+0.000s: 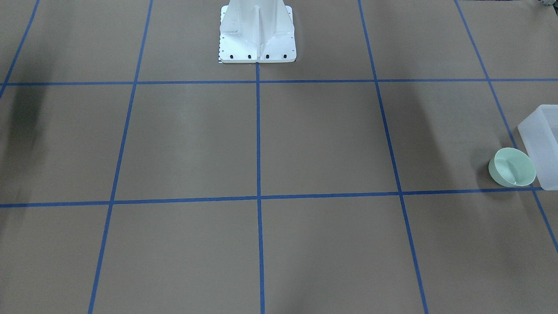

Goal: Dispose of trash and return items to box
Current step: 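Carry the yellow cup with the left gripper into the clear plastic bin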

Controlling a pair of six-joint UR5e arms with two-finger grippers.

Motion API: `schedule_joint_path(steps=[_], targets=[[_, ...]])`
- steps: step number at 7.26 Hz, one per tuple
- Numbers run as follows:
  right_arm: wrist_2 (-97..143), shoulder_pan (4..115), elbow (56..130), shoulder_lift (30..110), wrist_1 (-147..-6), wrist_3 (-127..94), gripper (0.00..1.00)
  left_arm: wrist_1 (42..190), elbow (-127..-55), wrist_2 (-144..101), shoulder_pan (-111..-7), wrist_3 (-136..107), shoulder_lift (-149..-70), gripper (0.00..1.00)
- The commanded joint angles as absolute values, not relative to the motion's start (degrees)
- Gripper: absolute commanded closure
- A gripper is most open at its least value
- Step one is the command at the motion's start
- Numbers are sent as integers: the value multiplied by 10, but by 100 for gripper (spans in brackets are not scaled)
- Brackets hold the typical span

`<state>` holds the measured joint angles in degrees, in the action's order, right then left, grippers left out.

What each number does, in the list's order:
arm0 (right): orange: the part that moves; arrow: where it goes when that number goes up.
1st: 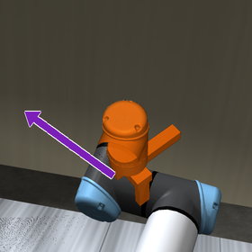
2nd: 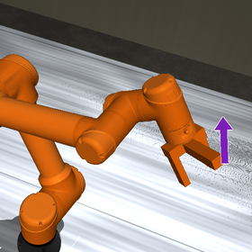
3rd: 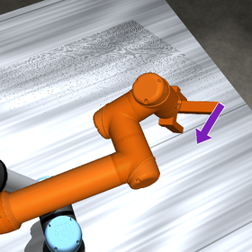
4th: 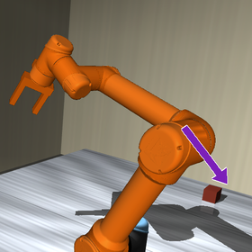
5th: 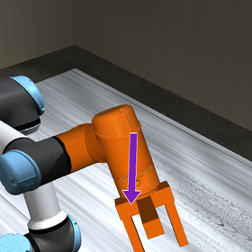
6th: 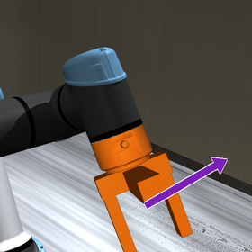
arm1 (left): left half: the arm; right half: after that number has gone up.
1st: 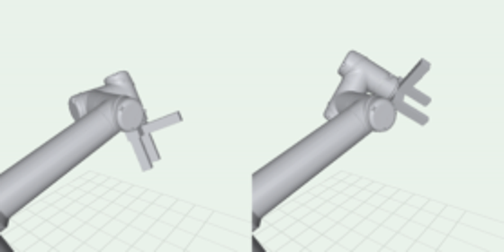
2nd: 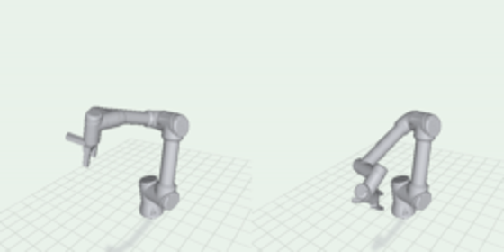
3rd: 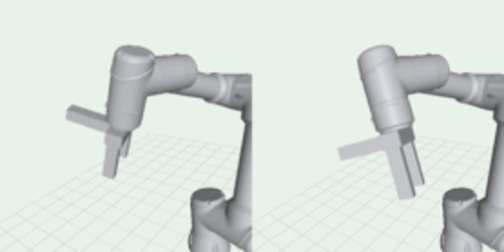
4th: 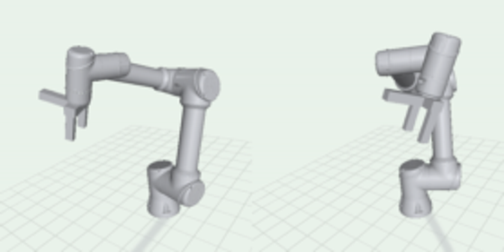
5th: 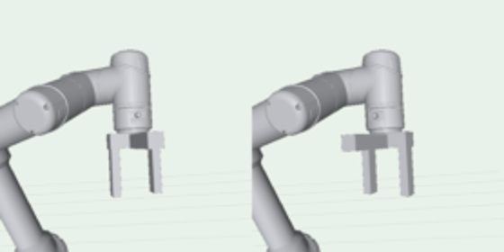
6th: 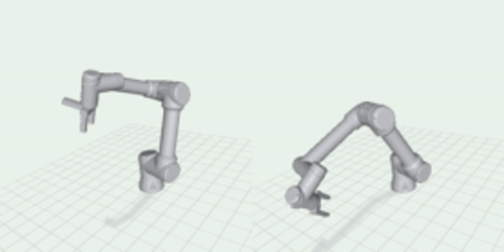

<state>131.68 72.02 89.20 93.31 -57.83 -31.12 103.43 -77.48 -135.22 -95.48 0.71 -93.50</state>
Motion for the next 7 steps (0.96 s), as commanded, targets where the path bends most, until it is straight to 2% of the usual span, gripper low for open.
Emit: schedule_joint_path(steps=[1,5,6,7], targets=[[1311,692,917,928,-578,-351,0,1035,-739,-1352,-914,-77,-940,100],[1316,692,927,933,-579,-350,0,1059,-710,-1350,-863,-94,-937,100],[1316,689,927,933,-579,-350,0,1076,-709,-1350,-859,-92,-937,63],[1317,689,928,934,-579,-351,0,1079,-709,-1350,-859,-91,-936,40]])
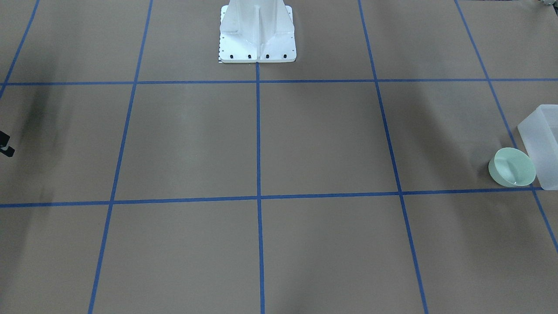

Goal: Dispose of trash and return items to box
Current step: 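Carry the yellow cup with the left gripper into the clear plastic bin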

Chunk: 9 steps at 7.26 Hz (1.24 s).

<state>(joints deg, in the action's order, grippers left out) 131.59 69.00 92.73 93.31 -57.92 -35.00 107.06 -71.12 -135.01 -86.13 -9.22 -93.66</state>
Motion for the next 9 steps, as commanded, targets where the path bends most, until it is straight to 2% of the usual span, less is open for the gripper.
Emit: schedule_joint_path(steps=[1,2,4,6,7,9], targets=[[1317,689,928,935,-579,-350,0,1079,-711,-1350,-859,-91,-936,40],[1317,689,928,935,-579,-350,0,1078,-723,-1350,-859,-92,-936,40],[1317,690,930,935,-579,-351,0,1043,-799,-1353,-861,-97,-935,40],[1317,689,930,936,-579,-352,0,983,-920,-1351,-817,-214,-952,40],[1316,689,928,936,-579,-352,0,990,-920,-1350,-762,-252,-953,39],[1314,686,925,936,-579,-351,0,1093,-891,-1273,-668,-401,-953,38]])
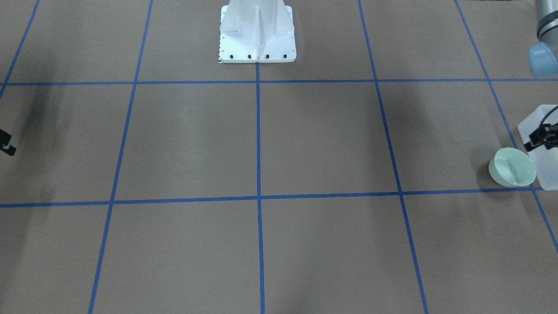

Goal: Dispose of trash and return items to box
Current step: 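Reach the left gripper to the pale green bowl and grasp its rim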

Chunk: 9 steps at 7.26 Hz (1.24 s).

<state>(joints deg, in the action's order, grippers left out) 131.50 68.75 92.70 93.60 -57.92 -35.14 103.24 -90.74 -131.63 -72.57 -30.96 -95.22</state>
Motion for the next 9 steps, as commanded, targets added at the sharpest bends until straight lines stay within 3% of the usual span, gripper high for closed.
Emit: schedule_joint_path(steps=[1,2,4,7,9], targets=[[1314,686,925,936,-579,-352,0,1149,-848,-1271,-653,-417,-954,38],[1313,685,925,936,-579,-352,0,1192,-799,-1270,-650,-417,-968,38],[1314,683,924,936,-579,-352,0,1203,-785,-1269,-650,-416,-975,40],[1313,681,923,936,-579,-352,0,1203,-773,-1268,-639,-445,-976,100],[1314,680,923,936,-579,-352,0,1185,-805,-1287,-639,-456,-989,100]])
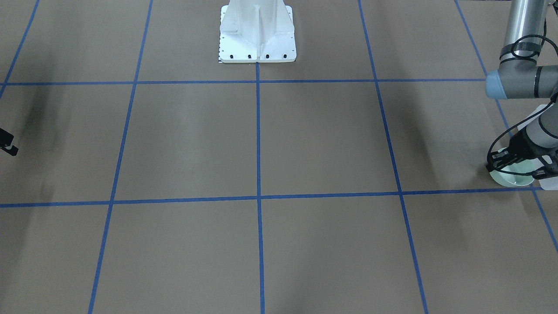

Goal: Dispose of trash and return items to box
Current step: 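Reach the left gripper to the pale green bowl and grasp its rim, then lift the pale green bowl with the left gripper into the clear bin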

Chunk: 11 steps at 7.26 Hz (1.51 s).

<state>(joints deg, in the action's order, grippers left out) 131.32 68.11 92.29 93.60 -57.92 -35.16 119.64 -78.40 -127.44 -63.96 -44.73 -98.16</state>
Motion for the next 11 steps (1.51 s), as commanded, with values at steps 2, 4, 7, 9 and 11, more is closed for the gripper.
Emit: schedule_joint_path(steps=[2,4,7,9,11], targets=[[1315,680,924,936,-579,-352,0,982,-967,-1324,-677,-433,-994,100],[1314,679,923,936,-579,-352,0,902,-1006,-1322,-748,-221,-966,100],[1314,679,922,936,-580,-352,0,911,-860,-1325,-884,81,-938,100],[1314,679,923,937,-579,-352,0,1002,-743,-1323,-921,133,-948,100],[1315,679,928,938,-579,-352,0,1047,-687,-1273,-921,131,-956,100]])
